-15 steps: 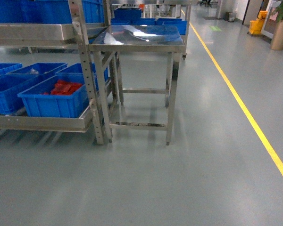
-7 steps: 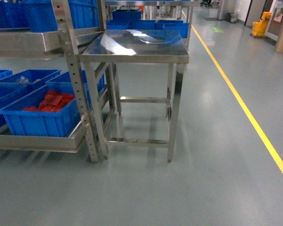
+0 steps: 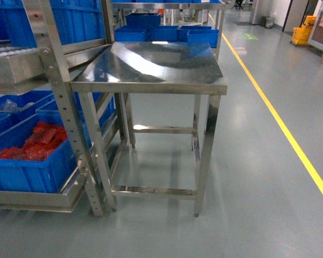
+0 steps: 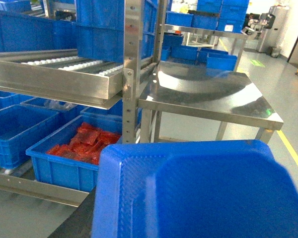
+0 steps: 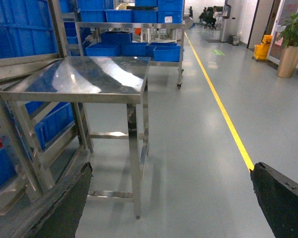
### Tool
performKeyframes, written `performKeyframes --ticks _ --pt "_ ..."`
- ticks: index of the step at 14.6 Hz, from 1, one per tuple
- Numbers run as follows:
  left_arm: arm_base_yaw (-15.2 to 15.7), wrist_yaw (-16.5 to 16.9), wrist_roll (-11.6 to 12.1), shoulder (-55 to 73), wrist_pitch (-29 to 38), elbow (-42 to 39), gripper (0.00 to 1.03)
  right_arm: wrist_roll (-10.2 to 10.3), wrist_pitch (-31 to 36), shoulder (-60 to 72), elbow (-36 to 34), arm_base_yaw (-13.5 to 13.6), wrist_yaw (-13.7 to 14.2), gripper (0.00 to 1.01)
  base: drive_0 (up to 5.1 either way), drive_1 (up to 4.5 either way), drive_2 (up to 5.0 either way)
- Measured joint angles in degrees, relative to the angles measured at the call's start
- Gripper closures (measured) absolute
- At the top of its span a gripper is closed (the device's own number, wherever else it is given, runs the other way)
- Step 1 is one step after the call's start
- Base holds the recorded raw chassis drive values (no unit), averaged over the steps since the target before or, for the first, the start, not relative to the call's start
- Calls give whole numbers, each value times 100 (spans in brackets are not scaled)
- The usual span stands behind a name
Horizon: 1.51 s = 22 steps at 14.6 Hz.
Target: Pick blue part to blue bin on bottom shelf
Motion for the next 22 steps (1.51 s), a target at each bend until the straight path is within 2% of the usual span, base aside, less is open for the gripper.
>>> performKeyframes --ticks 17,22 --pt "9 26 0 13 11 0 59 0 13 0 0 0 7 3 1 435 -432" --pt "9 17 0 7 7 0 59 0 -2 0 0 0 2 3 -487 259 259"
